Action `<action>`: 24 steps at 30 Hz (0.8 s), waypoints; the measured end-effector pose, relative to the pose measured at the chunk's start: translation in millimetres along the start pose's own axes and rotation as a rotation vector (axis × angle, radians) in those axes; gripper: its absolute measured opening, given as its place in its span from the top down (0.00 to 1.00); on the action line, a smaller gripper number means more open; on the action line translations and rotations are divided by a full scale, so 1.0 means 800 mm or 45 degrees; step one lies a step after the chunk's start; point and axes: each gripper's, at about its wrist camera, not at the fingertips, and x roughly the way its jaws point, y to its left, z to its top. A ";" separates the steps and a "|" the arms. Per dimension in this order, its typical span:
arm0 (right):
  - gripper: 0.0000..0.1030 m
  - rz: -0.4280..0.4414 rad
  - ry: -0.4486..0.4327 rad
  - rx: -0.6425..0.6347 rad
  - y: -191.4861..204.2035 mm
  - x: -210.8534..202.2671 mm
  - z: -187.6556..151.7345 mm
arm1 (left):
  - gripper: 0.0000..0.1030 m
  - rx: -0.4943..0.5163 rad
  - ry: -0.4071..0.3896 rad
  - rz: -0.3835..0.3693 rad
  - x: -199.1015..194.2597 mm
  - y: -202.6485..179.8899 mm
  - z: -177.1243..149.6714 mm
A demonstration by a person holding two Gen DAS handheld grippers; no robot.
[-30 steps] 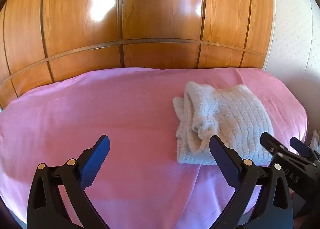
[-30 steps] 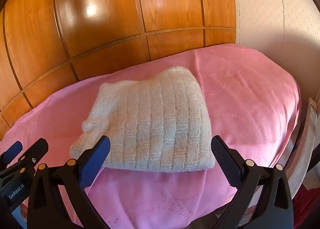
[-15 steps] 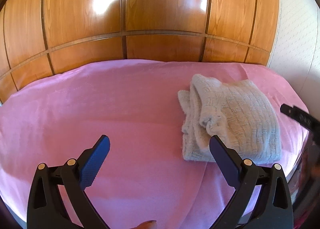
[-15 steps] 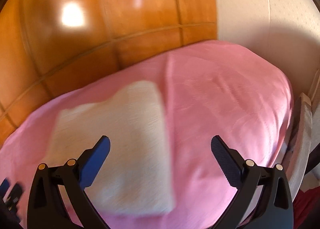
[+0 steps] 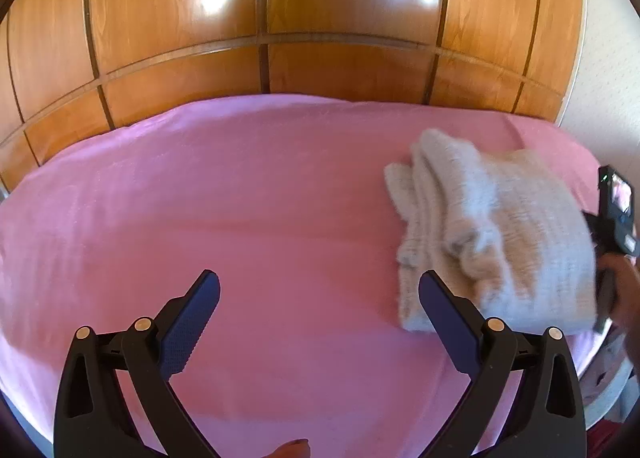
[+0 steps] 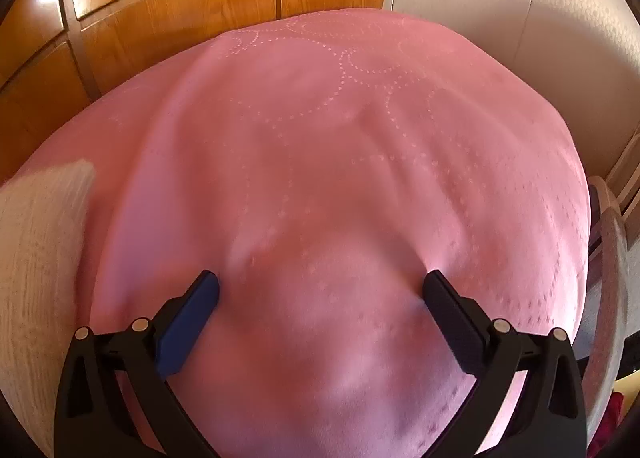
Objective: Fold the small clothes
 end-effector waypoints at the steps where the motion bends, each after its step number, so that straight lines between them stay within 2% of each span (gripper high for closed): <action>1: 0.02 -0.006 -0.004 -0.004 0.001 -0.002 -0.001 | 0.04 0.001 0.006 0.004 0.004 0.001 0.000; 8: 0.02 0.038 -0.015 0.024 -0.006 -0.005 -0.011 | 0.04 -0.007 0.062 0.008 0.031 0.012 -0.005; 16: 0.02 0.034 -0.016 0.022 -0.007 -0.008 -0.013 | 0.04 -0.021 0.124 0.021 0.063 0.032 -0.008; 24: 0.02 0.034 -0.015 0.022 -0.006 -0.006 -0.010 | 0.04 -0.054 0.126 0.075 0.065 0.064 -0.007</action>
